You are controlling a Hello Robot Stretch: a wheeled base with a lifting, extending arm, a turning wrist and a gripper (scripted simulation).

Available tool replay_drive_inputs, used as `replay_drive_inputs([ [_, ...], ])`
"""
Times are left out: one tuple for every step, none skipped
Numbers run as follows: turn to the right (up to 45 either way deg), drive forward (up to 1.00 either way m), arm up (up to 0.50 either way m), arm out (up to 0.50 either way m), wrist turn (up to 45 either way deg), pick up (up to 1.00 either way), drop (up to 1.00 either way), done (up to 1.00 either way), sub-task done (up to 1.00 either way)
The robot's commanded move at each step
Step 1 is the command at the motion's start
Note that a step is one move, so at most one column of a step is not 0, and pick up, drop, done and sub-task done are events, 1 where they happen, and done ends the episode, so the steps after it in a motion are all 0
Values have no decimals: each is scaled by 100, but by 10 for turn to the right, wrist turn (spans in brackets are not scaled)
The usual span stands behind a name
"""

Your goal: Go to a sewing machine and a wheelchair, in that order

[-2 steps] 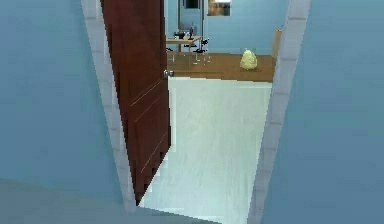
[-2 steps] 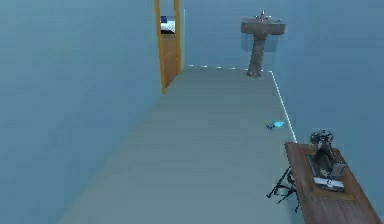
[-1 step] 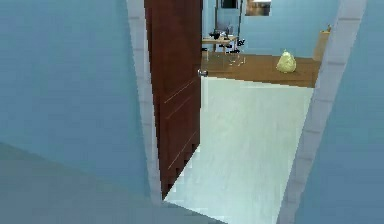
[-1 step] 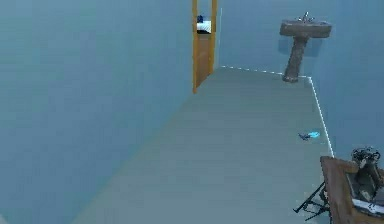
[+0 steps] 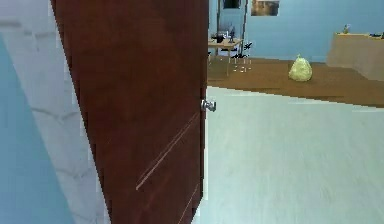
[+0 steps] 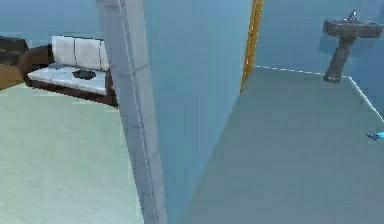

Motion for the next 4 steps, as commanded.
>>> replay_drive_inputs([
  [210, 0, 0, 0, 0, 0, 0, 0, 0],
  [0, 100, 0, 0, 0, 0, 0, 0, 0],
  [0, 40, 0, 0, 0, 0, 0, 0, 0],
  [-390, 0, 0, 0, 0, 0, 0, 0, 0],
])
